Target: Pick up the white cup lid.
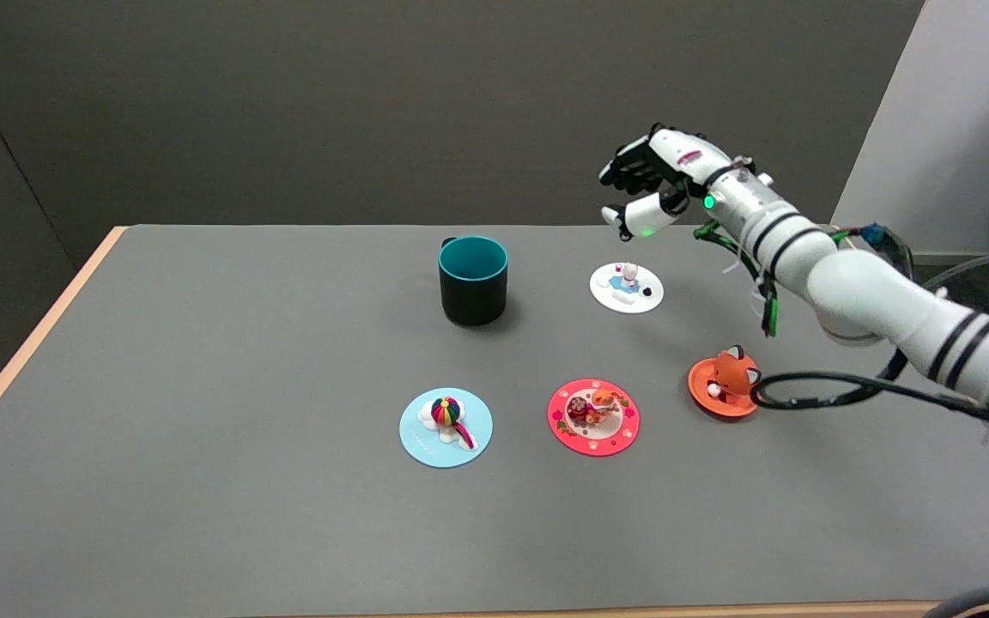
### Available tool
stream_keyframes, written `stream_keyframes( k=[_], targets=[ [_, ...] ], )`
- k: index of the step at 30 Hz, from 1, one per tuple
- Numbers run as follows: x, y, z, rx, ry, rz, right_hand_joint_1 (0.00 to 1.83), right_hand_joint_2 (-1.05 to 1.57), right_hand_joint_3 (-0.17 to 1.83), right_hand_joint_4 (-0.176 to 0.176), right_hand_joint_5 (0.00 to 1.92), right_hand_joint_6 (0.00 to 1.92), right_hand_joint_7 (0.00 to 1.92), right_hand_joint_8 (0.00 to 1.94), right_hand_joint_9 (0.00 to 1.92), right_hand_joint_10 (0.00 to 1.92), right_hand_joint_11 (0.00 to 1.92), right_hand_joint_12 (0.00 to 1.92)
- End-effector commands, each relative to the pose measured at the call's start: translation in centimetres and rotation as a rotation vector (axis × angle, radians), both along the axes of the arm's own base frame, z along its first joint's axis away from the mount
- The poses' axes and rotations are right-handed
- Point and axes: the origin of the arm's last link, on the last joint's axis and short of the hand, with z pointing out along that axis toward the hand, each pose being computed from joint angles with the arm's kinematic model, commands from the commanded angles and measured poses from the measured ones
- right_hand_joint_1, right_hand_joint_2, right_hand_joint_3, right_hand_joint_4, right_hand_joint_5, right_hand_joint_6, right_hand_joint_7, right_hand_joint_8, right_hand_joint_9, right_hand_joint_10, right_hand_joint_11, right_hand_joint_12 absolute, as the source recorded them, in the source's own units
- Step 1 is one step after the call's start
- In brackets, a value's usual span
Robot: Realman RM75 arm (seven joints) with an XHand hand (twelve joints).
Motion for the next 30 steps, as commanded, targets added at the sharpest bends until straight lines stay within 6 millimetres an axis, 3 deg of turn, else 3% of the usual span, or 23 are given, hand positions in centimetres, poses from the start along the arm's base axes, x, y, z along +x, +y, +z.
stream_keyframes(
  k=[1,13,30],
  targets=[
    [3.2,-5.5,1.0,0.048,0.251,-0.055,0.83,0.55,0.88,-0.007,0.77,0.25,0.82,0.21,0.84,0.22,0.48,1.13],
    [2.1,-6.5,3.4,0.001,0.308,-0.146,0.82,0.48,0.94,-0.009,0.73,0.23,0.75,0.19,0.76,0.22,0.48,0.91],
    [-2.8,-5.1,5.3,0.011,0.367,-0.322,0.79,0.42,0.94,-0.024,0.62,0.2,0.71,0.18,0.74,0.22,0.49,0.83]
  ],
)
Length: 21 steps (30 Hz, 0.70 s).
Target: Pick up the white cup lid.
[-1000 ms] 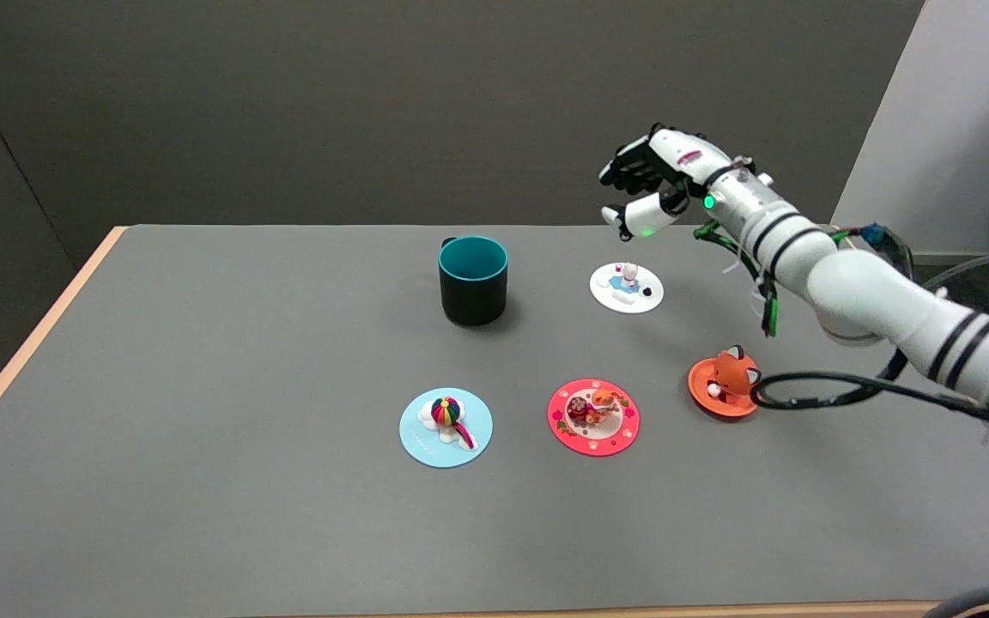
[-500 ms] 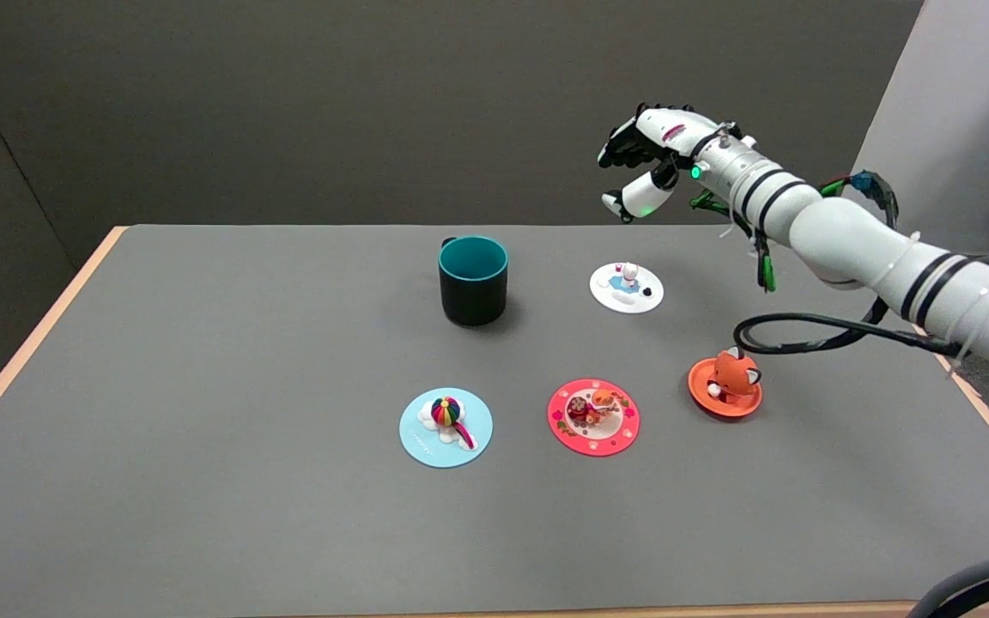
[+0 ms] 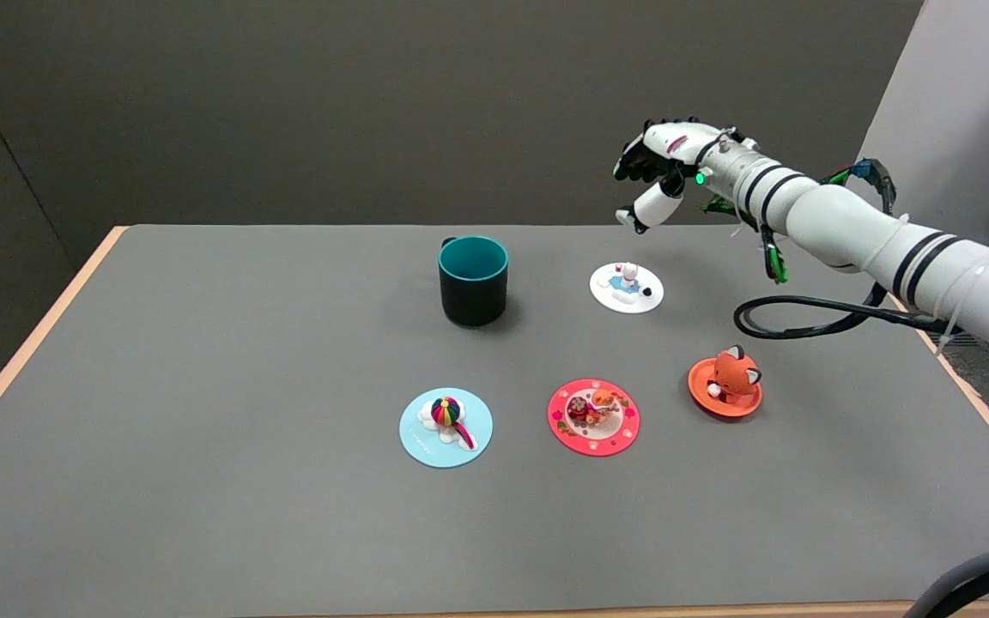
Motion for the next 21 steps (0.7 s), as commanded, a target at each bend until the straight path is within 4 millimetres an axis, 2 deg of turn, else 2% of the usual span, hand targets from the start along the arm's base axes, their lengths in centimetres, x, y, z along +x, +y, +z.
stream_keyframes(
  k=[1,6,13,21],
  targets=[
    [-3.4,0.7,2.1,-0.011,0.089,-0.16,0.79,0.41,0.94,-0.026,0.62,0.2,0.71,0.18,0.74,0.22,0.49,0.83],
    [-4.7,1.0,1.5,0.032,0.165,-0.209,0.8,0.41,0.94,-0.027,0.61,0.2,0.71,0.18,0.74,0.22,0.49,0.84],
    [-5.6,1.5,0.9,0.052,0.162,-0.228,0.8,0.41,0.93,-0.031,0.61,0.2,0.72,0.19,0.74,0.23,0.49,0.84],
    [-5.8,1.6,-0.2,0.082,0.152,-0.227,0.81,0.42,0.93,-0.039,0.64,0.21,0.73,0.19,0.76,0.23,0.48,0.88]
  ],
)
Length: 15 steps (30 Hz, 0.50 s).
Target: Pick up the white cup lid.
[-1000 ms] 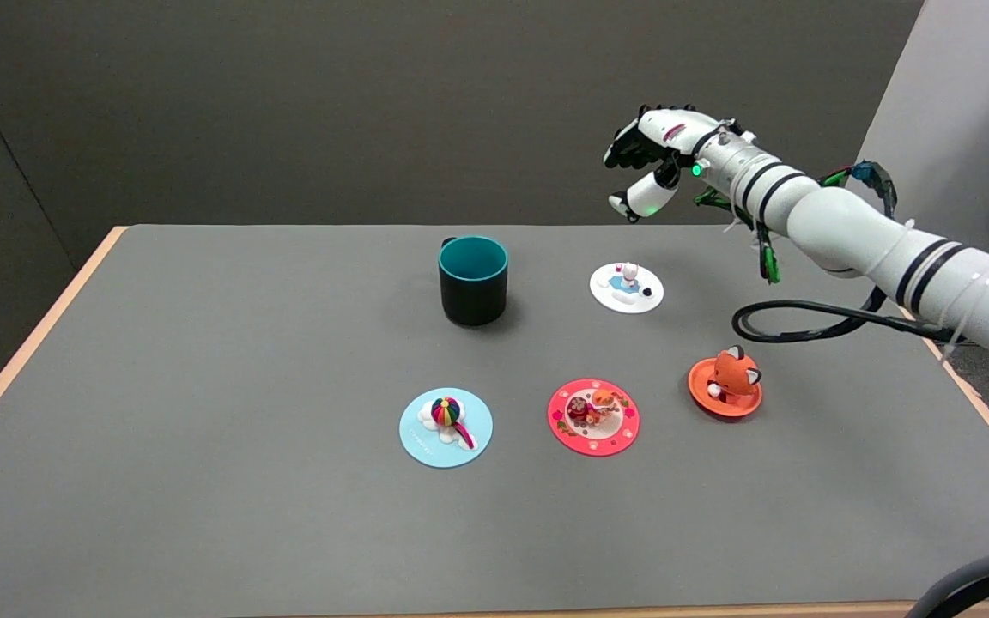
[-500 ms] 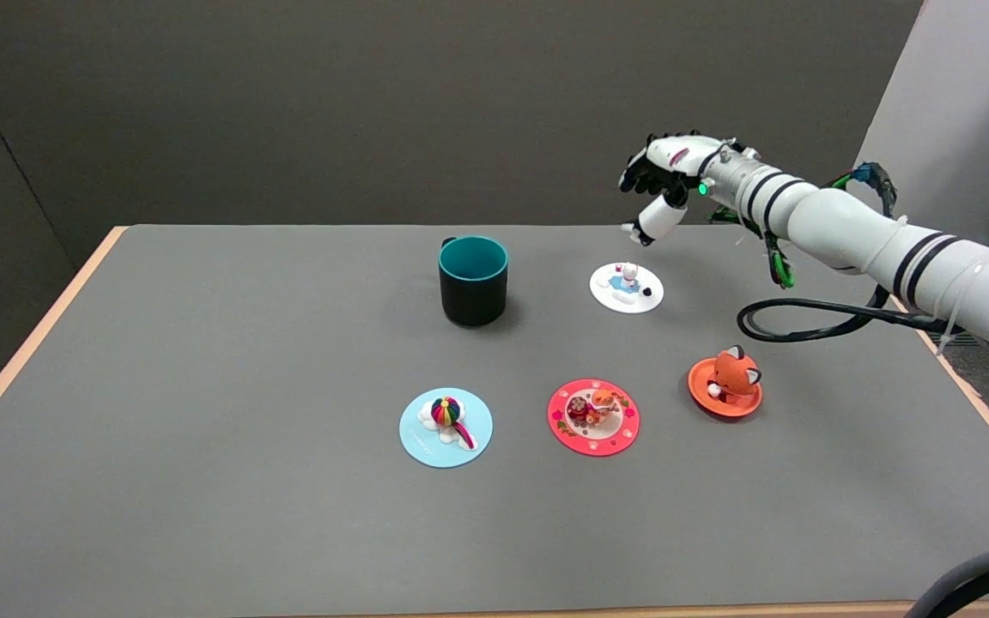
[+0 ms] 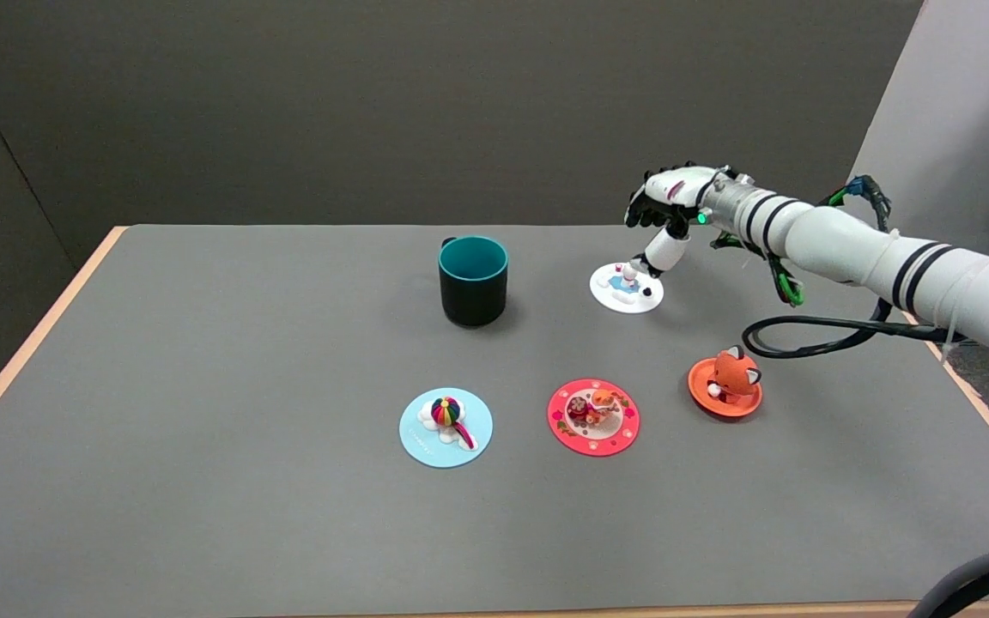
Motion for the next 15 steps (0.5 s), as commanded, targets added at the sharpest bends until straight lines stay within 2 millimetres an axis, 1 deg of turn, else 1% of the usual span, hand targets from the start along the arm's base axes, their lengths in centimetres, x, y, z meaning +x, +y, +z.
stream_keyframes(
  k=[1,12,15],
  targets=[
    [-1.9,0.7,-1.1,0.052,0.028,-0.062,0.81,0.43,0.93,-0.039,0.64,0.21,0.73,0.19,0.76,0.23,0.48,0.88],
    [-3.2,1.5,-1.3,0.054,0.019,-0.091,0.82,0.44,0.93,-0.043,0.66,0.21,0.73,0.19,0.76,0.23,0.47,0.89],
    [-3.5,1.6,-1.0,0.049,0.022,-0.097,0.82,0.44,0.93,-0.044,0.66,0.21,0.73,0.19,0.76,0.23,0.47,0.89]
  ],
)
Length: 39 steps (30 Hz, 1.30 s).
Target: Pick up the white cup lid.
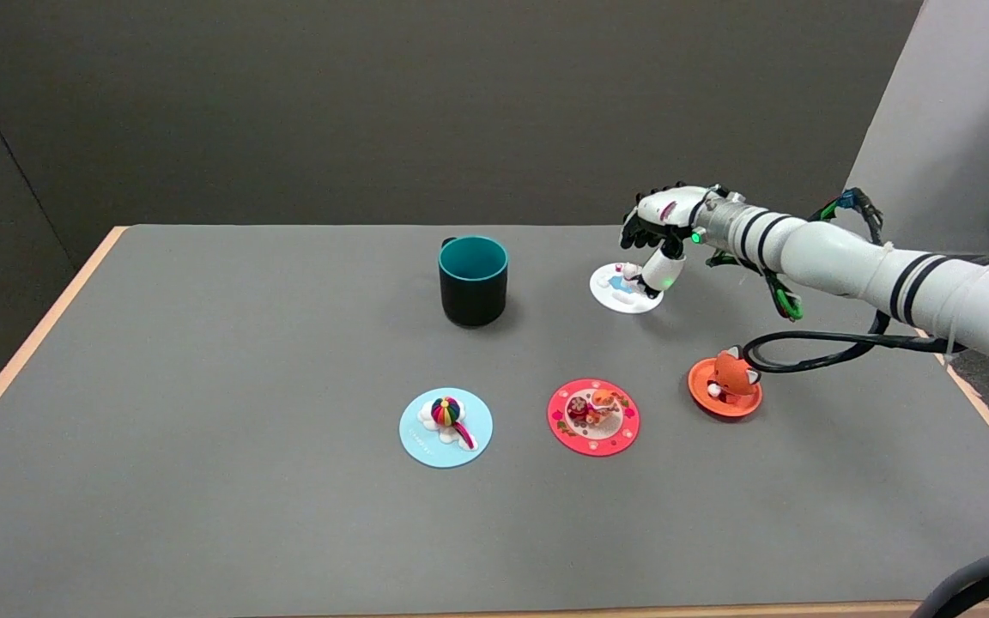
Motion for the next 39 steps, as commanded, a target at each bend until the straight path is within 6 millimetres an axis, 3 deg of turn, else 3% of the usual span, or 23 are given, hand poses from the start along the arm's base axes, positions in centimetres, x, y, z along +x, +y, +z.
stream_keyframes(
  k=[1,11,13,17,25,39],
  targets=[
    [-1.8,0.9,0.0,0.007,0.005,-0.044,0.82,0.44,0.93,-0.044,0.66,0.21,0.73,0.19,0.76,0.23,0.47,0.9],
    [-2.1,1.0,0.3,-0.012,0.003,-0.045,0.83,0.49,0.89,-0.045,0.71,0.21,0.77,0.21,0.77,0.22,0.46,0.91],
    [-2.0,0.9,0.3,-0.01,0.008,-0.04,0.85,0.56,0.83,-0.045,0.75,0.23,0.85,0.22,0.78,0.22,0.46,0.91],
    [-1.6,0.7,0.2,-0.008,0.01,-0.033,0.9,0.63,0.75,-0.054,0.82,0.29,0.9,0.34,0.77,0.25,0.46,0.87],
    [-1.1,0.4,0.1,-0.005,0.013,-0.018,0.94,0.7,0.72,-0.073,0.87,0.3,0.75,0.7,0.76,0.49,0.45,0.9],
    [-0.5,-0.1,-0.7,0.009,0.0,0.003,0.94,0.73,0.72,-0.079,0.86,0.3,0.75,0.71,0.75,0.55,0.44,0.94]
  ],
)
